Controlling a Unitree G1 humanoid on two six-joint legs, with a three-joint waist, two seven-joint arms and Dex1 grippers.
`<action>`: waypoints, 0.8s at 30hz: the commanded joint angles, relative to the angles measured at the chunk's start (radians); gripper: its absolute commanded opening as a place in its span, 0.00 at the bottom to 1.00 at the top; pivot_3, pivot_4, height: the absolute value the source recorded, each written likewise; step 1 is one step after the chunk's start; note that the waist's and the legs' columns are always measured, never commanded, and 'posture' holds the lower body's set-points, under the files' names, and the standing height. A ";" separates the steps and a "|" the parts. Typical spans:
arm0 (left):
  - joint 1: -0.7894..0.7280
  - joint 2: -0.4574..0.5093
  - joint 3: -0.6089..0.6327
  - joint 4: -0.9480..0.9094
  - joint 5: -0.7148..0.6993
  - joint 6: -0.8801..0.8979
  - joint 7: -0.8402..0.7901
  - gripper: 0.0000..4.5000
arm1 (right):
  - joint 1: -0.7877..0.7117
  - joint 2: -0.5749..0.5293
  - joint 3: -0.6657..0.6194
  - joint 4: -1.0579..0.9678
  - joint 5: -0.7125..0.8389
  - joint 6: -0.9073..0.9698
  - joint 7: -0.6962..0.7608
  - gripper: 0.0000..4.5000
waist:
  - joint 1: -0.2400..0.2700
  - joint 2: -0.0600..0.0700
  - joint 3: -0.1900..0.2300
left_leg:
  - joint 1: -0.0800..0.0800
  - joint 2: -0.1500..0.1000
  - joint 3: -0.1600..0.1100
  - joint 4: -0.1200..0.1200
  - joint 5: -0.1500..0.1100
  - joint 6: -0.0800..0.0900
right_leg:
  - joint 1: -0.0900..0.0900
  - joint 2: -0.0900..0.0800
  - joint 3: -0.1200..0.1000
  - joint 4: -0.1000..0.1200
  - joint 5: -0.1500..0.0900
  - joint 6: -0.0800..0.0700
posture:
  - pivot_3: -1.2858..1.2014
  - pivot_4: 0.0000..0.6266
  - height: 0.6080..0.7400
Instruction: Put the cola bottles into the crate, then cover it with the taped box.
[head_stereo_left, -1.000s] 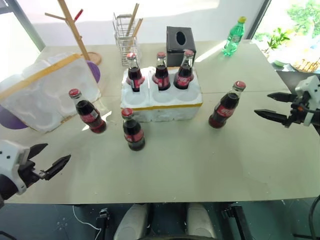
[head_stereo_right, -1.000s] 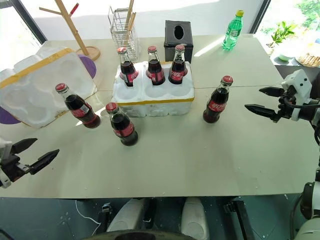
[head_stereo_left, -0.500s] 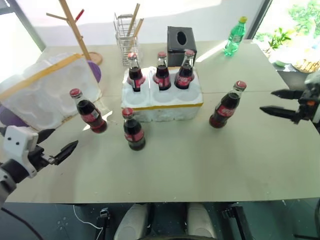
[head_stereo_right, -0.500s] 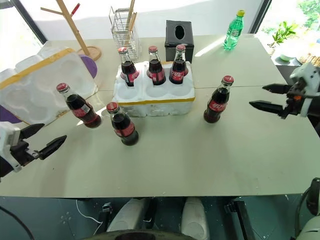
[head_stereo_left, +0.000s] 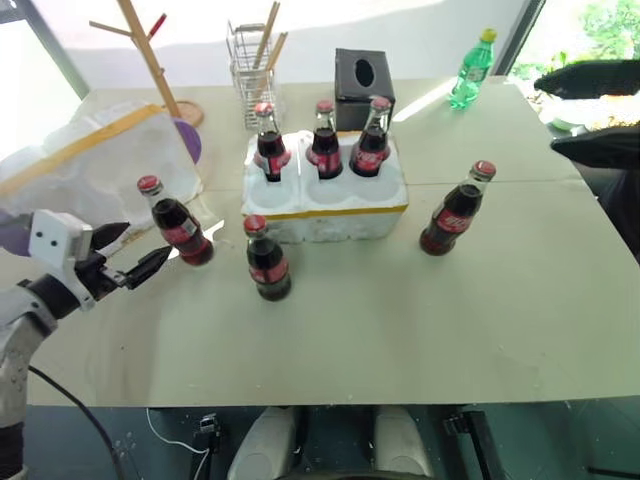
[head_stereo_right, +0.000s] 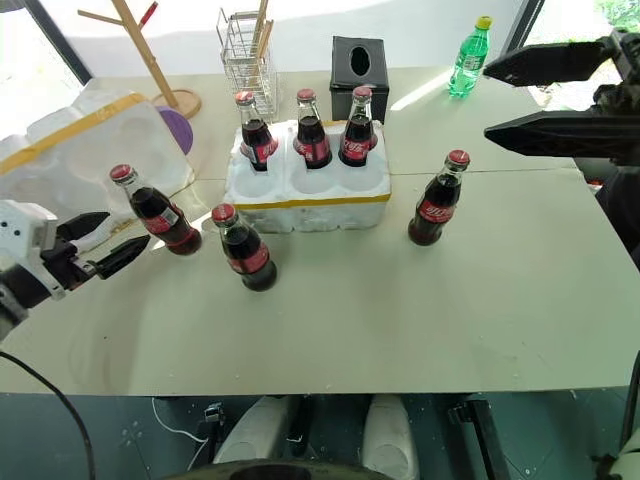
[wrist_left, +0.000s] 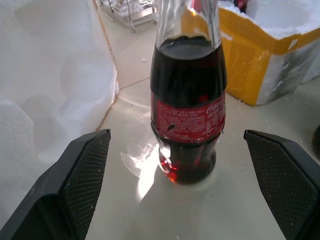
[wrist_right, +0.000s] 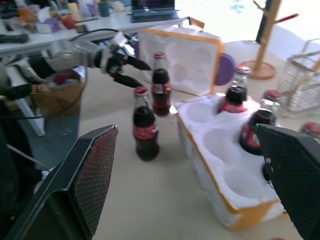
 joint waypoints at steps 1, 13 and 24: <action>-0.067 0.009 -0.043 0.019 0.011 -0.023 -0.007 0.99 | -0.015 0.013 -0.035 -0.089 0.082 0.031 -0.033 1.00 | 0.000 0.000 0.000 | 0.000 0.000 0.000 0.001 0.000 0.000 | 0.000 0.000 0.000 0.000 0.000 0.000 | 0.52 0.24 1.00; -0.271 -0.041 -0.218 0.253 0.106 -0.108 -0.021 0.99 | 0.075 0.070 -0.001 -0.202 0.081 -0.041 -0.108 1.00 | -0.002 -0.001 0.000 | 0.000 0.000 0.000 0.002 0.003 -0.005 | -0.002 0.000 0.000 0.004 0.001 0.001 | 0.52 0.24 1.00; -0.388 -0.084 -0.272 0.425 0.158 -0.194 -0.047 0.81 | 0.112 0.073 -0.015 -0.220 0.097 -0.063 -0.157 1.00 | -0.005 -0.001 0.000 | 0.000 0.000 0.001 0.003 0.004 -0.006 | -0.002 0.000 0.001 0.007 0.001 0.000 | 0.52 0.24 1.00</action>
